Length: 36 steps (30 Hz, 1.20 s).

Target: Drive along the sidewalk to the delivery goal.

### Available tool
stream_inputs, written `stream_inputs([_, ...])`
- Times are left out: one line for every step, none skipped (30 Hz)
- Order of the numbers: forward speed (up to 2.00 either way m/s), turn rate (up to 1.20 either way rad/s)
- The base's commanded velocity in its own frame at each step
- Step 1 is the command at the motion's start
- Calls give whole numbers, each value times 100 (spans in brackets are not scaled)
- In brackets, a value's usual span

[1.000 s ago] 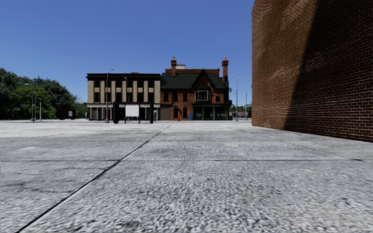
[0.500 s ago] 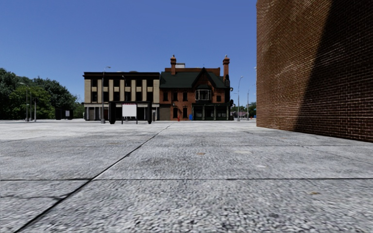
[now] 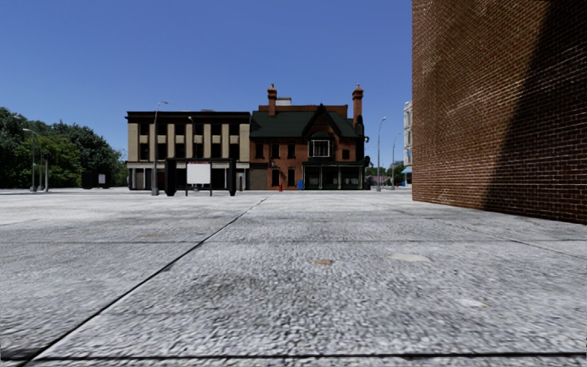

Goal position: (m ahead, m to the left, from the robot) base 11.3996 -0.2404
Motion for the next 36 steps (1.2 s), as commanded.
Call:
stream_inputs([200,0])
stream_inputs([200,0])
stream_inputs([200,0])
stream_inputs([200,0])
stream_inputs([200,0])
stream_inputs([200,0])
stream_inputs([200,0])
stream_inputs([200,0])
stream_inputs([200,0])
stream_inputs([200,0])
stream_inputs([200,0])
stream_inputs([200,0])
stream_inputs([200,0])
stream_inputs([200,0])
stream_inputs([200,0])
stream_inputs([200,0])
stream_inputs([200,0])
stream_inputs([200,0])
stream_inputs([200,0])
stream_inputs([200,0])
stream_inputs([200,0])
stream_inputs([200,0])
stream_inputs([200,0])
stream_inputs([200,0])
stream_inputs([200,0])
stream_inputs([200,0])
stream_inputs([200,0])
stream_inputs([200,0])
stream_inputs([200,0])
stream_inputs([200,0])
stream_inputs([200,0])
stream_inputs([200,0])
stream_inputs([200,0])
stream_inputs([200,0])
stream_inputs([200,0])
stream_inputs([200,0])
